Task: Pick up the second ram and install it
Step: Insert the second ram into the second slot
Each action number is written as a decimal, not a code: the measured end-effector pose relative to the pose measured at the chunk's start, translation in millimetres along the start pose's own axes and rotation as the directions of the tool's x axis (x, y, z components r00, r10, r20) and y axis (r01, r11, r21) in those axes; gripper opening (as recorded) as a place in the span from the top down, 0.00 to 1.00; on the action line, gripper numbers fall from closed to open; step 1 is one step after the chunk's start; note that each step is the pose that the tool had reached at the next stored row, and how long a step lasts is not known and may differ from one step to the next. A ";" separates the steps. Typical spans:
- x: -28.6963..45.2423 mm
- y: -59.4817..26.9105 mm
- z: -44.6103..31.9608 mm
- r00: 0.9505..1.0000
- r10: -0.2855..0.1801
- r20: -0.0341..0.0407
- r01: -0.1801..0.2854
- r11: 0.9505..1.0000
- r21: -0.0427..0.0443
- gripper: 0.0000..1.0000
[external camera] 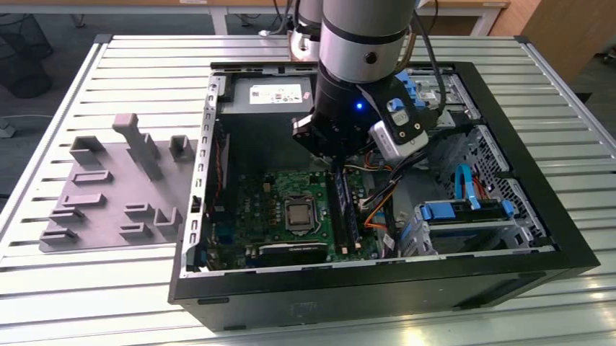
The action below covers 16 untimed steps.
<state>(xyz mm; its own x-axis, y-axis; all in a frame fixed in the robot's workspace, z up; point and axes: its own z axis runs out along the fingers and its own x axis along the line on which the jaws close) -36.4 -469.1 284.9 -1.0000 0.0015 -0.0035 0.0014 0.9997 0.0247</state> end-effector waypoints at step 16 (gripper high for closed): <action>-5.7 -0.7 26.0 1.000 0.000 0.000 0.000 1.000 0.000 0.86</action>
<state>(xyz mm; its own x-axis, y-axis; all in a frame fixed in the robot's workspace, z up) -30.6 -469.1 259.0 -1.0000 0.0020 -0.0034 0.0019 0.9997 0.0246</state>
